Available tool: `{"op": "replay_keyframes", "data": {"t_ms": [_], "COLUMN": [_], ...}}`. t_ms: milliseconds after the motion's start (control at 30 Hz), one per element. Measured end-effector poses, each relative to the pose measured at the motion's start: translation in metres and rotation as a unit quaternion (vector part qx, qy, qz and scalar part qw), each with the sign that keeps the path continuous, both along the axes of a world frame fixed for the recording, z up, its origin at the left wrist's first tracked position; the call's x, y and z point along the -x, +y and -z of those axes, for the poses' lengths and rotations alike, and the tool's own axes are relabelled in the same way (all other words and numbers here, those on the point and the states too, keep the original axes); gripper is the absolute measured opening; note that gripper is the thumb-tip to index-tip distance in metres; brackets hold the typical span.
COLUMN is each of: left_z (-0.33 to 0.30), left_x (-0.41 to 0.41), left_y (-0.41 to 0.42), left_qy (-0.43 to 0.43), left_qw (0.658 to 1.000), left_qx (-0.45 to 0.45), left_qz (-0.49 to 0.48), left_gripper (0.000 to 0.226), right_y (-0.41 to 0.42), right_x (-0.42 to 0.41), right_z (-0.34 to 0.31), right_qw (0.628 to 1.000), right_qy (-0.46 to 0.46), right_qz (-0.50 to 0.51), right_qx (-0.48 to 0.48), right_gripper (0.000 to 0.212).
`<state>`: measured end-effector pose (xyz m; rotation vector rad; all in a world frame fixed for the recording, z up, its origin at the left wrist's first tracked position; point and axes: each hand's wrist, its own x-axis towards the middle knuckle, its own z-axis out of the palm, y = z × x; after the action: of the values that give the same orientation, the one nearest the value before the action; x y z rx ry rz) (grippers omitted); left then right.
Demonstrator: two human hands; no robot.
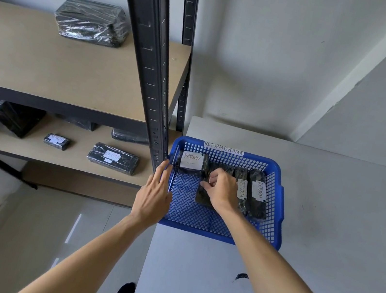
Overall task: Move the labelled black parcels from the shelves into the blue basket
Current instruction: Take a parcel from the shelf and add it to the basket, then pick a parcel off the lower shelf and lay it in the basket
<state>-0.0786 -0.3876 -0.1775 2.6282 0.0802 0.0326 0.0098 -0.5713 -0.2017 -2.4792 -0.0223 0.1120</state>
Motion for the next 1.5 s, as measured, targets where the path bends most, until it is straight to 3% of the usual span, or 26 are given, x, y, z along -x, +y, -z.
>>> {"op": "replay_keyframes", "data": {"t_ms": [367, 567, 900, 1200, 1500], "left_z": [-0.067, -0.100, -0.130, -0.102, -0.017], "left_x": [0.040, 0.080, 0.158, 0.181, 0.109], "left_y": [0.032, 0.078, 0.185, 0.265, 0.314], "left_qy": [-0.024, -0.042, -0.070, -0.038, 0.009], "left_qw": [0.999, 0.998, 0.994, 0.990, 0.992], "left_qx": [0.008, 0.007, 0.004, 0.010, 0.005], "left_qz": [-0.040, -0.054, -0.085, -0.133, -0.125], "left_gripper": [0.060, 0.035, 0.041, 0.045, 0.048], "right_y": [0.002, 0.051, 0.163, 0.259, 0.313], "right_x": [0.066, 0.103, 0.166, 0.176, 0.104], "right_z": [-0.058, -0.098, -0.135, -0.104, -0.015], "right_qw": [0.995, 0.991, 0.983, 0.984, 0.985], "right_qy": [-0.070, -0.114, -0.154, -0.121, -0.068], "right_qz": [-0.065, -0.075, -0.102, -0.133, -0.157], "right_qx": [0.010, 0.002, -0.014, -0.008, 0.033], "right_gripper": [0.025, 0.025, 0.028, 0.027, 0.033]}}
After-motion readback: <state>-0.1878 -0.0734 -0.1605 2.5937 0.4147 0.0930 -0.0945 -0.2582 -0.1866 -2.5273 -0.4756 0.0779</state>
